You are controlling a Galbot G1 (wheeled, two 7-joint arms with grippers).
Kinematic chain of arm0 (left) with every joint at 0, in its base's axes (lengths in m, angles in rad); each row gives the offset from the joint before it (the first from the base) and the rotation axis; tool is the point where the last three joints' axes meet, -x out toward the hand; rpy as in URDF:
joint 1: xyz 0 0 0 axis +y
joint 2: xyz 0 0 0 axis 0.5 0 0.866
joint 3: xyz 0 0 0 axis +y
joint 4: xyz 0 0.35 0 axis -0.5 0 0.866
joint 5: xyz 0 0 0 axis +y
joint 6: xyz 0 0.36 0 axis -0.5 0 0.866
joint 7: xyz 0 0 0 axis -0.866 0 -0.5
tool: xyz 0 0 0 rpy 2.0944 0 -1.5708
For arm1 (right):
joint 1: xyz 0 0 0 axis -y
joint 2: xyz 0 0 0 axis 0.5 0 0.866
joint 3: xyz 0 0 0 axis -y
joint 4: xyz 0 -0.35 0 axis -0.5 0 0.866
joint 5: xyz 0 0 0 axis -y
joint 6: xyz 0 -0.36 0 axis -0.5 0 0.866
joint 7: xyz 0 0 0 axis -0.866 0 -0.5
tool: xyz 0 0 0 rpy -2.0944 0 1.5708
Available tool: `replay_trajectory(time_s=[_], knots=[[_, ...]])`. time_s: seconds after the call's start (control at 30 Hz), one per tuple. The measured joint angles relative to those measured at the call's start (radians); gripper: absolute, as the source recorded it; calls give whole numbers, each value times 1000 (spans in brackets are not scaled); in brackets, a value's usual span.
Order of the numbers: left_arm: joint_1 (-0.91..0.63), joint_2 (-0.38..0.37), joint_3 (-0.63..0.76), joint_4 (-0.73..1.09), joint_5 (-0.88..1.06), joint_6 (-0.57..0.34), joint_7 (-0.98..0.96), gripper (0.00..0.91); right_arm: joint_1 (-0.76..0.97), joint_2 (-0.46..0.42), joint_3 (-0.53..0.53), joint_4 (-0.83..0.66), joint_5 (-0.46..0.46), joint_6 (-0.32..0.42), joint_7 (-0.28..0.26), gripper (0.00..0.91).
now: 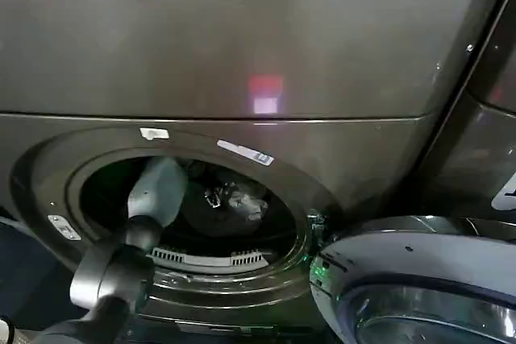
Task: Grasp the clothes from the dryer.
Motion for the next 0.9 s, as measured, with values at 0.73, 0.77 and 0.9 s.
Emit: replay_trajectory(time_s=[0.73,0.77,0.9], knots=[[-14,17,15,-33,-39,-1,-4,0,10,5,-16,10,-2,2,1,907],[-15,19,17,-36,-42,-1,-4,0,11,6,-17,10,-2,2,1,907],[-19,20,20,-38,-47,1,-5,0,13,7,-21,12,-2,2,1,907]])
